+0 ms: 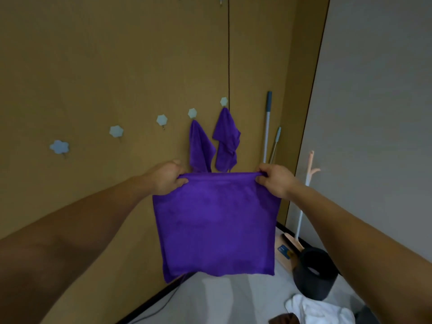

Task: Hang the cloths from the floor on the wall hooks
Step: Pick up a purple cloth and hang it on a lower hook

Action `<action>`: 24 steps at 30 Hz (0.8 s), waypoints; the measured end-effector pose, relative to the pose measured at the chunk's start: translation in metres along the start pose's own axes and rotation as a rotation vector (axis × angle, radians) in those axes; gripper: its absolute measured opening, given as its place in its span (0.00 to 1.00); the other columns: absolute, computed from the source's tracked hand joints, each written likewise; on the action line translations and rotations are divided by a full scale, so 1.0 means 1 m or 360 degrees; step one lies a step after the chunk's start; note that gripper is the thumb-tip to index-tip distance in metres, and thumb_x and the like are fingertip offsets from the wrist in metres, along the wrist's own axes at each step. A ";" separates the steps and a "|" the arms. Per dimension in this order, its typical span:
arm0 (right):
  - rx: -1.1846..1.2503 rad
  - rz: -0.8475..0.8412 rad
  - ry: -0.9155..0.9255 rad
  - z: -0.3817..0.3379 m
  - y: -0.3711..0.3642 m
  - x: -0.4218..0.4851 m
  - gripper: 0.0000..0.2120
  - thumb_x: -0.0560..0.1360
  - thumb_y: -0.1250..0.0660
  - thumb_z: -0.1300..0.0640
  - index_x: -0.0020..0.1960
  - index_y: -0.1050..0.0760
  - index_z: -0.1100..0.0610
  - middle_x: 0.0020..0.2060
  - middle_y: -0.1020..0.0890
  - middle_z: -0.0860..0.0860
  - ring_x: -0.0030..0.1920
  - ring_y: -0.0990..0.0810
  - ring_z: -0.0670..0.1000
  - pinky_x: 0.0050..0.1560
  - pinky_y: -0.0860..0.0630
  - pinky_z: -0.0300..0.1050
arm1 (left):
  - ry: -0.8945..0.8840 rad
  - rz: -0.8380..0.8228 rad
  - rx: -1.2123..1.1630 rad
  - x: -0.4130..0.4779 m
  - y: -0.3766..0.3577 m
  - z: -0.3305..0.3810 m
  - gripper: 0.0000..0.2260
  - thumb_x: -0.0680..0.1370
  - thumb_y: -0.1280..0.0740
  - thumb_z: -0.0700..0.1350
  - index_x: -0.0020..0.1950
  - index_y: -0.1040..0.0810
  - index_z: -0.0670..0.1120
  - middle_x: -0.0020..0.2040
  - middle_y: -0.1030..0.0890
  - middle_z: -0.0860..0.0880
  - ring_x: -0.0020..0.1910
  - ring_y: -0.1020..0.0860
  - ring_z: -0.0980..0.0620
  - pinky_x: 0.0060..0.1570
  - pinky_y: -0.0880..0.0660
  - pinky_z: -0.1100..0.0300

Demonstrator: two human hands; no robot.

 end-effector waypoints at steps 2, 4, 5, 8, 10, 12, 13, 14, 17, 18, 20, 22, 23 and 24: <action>0.0047 0.0021 -0.0042 -0.007 -0.005 0.005 0.06 0.76 0.37 0.55 0.48 0.26 0.57 0.46 0.21 0.56 0.49 0.22 0.57 0.45 0.28 0.47 | 0.0048 -0.0014 -0.0062 -0.001 -0.002 -0.002 0.12 0.81 0.39 0.46 0.48 0.22 0.37 0.51 0.26 0.42 0.47 0.26 0.47 0.51 0.31 0.59; 0.0116 0.0072 -0.0058 -0.019 -0.011 0.011 0.03 0.75 0.37 0.58 0.44 0.30 0.57 0.44 0.22 0.56 0.47 0.23 0.57 0.43 0.31 0.44 | 0.0081 -0.0015 -0.0132 -0.002 -0.004 -0.003 0.10 0.80 0.39 0.41 0.50 0.22 0.35 0.51 0.25 0.40 0.50 0.26 0.44 0.52 0.33 0.59; 0.0158 0.0105 -0.0045 -0.025 -0.012 0.014 0.03 0.74 0.37 0.60 0.42 0.31 0.56 0.43 0.21 0.56 0.46 0.23 0.57 0.42 0.32 0.43 | 0.0086 0.0004 -0.0184 -0.002 -0.005 -0.005 0.09 0.79 0.39 0.37 0.51 0.21 0.35 0.51 0.25 0.39 0.51 0.25 0.44 0.52 0.33 0.59; 0.0279 0.0217 0.0004 -0.042 -0.016 0.027 0.11 0.72 0.38 0.66 0.37 0.34 0.54 0.35 0.25 0.52 0.41 0.26 0.54 0.39 0.37 0.42 | 0.0177 0.0107 -0.0321 -0.004 -0.006 -0.017 0.11 0.75 0.41 0.31 0.50 0.20 0.34 0.50 0.22 0.37 0.51 0.24 0.42 0.51 0.32 0.58; 0.0471 0.0282 0.0008 -0.052 -0.020 0.037 0.15 0.70 0.40 0.70 0.35 0.34 0.51 0.32 0.26 0.47 0.39 0.27 0.52 0.37 0.38 0.41 | 0.0295 0.0269 -0.0407 -0.002 -0.006 -0.030 0.09 0.75 0.42 0.31 0.43 0.22 0.32 0.46 0.20 0.36 0.47 0.23 0.41 0.46 0.33 0.59; 0.0651 0.0310 -0.0011 -0.063 -0.027 0.050 0.15 0.70 0.42 0.72 0.37 0.29 0.53 0.33 0.23 0.48 0.38 0.26 0.51 0.37 0.35 0.40 | 0.0398 0.0407 -0.0499 0.003 -0.008 -0.041 0.10 0.74 0.43 0.29 0.37 0.25 0.35 0.43 0.21 0.35 0.42 0.25 0.42 0.41 0.36 0.60; 0.0696 0.0301 -0.0017 -0.069 -0.032 0.058 0.14 0.70 0.43 0.71 0.38 0.27 0.54 0.34 0.22 0.49 0.38 0.25 0.51 0.37 0.34 0.40 | 0.0441 0.0469 -0.0556 0.006 -0.009 -0.047 0.11 0.73 0.44 0.28 0.35 0.27 0.37 0.41 0.21 0.36 0.40 0.26 0.44 0.39 0.36 0.60; 0.0729 0.0280 -0.0023 -0.074 -0.038 0.066 0.12 0.72 0.42 0.70 0.39 0.26 0.56 0.35 0.22 0.50 0.39 0.25 0.51 0.36 0.34 0.41 | 0.0477 0.0533 -0.0639 0.009 -0.009 -0.054 0.11 0.72 0.44 0.28 0.35 0.27 0.39 0.38 0.22 0.38 0.38 0.27 0.46 0.38 0.36 0.61; 0.0881 0.0159 -0.0034 -0.087 -0.053 0.089 0.08 0.76 0.35 0.55 0.42 0.24 0.59 0.38 0.20 0.52 0.43 0.23 0.52 0.44 0.30 0.45 | 0.0513 0.0710 -0.0925 0.017 -0.007 -0.076 0.15 0.70 0.45 0.27 0.31 0.28 0.44 0.30 0.26 0.50 0.33 0.29 0.52 0.31 0.37 0.65; 0.0934 0.0108 -0.0026 -0.090 -0.056 0.097 0.11 0.74 0.32 0.48 0.44 0.23 0.56 0.40 0.18 0.51 0.44 0.21 0.51 0.47 0.27 0.46 | 0.0505 0.0754 -0.1013 0.020 -0.006 -0.083 0.18 0.71 0.45 0.27 0.28 0.30 0.47 0.28 0.28 0.54 0.31 0.30 0.55 0.30 0.38 0.66; 0.1021 0.0020 0.0007 -0.098 -0.061 0.111 0.18 0.66 0.25 0.40 0.45 0.22 0.52 0.44 0.16 0.52 0.46 0.18 0.52 0.50 0.23 0.49 | 0.0522 0.0798 -0.1240 0.027 -0.005 -0.099 0.20 0.73 0.43 0.29 0.27 0.34 0.51 0.25 0.31 0.57 0.29 0.33 0.59 0.30 0.37 0.67; 0.1102 -0.0050 0.0063 -0.109 -0.068 0.126 0.15 0.66 0.22 0.44 0.45 0.20 0.52 0.44 0.15 0.54 0.47 0.16 0.55 0.52 0.19 0.53 | 0.0513 0.0778 -0.1462 0.035 -0.005 -0.113 0.17 0.77 0.38 0.38 0.28 0.33 0.49 0.26 0.31 0.57 0.29 0.33 0.59 0.35 0.35 0.62; 0.1129 -0.0061 0.0092 -0.116 -0.071 0.133 0.12 0.67 0.23 0.48 0.45 0.19 0.53 0.44 0.15 0.54 0.46 0.16 0.55 0.52 0.19 0.55 | 0.0491 0.0692 -0.1542 0.039 -0.005 -0.117 0.15 0.76 0.35 0.46 0.29 0.30 0.48 0.28 0.28 0.56 0.30 0.30 0.58 0.36 0.33 0.61; 0.1149 -0.0040 0.0122 -0.123 -0.074 0.141 0.09 0.69 0.24 0.51 0.45 0.18 0.54 0.43 0.14 0.54 0.45 0.16 0.54 0.52 0.19 0.57 | 0.0463 0.0557 -0.1610 0.043 -0.006 -0.121 0.15 0.74 0.32 0.55 0.32 0.26 0.48 0.30 0.24 0.55 0.31 0.26 0.58 0.36 0.30 0.63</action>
Point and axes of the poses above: each hand's wrist, its own x-axis towards the middle knuckle, its own y-axis out of the back of the hand, z = x × y, the point moved 5 cm from there along x, towards the middle knuckle
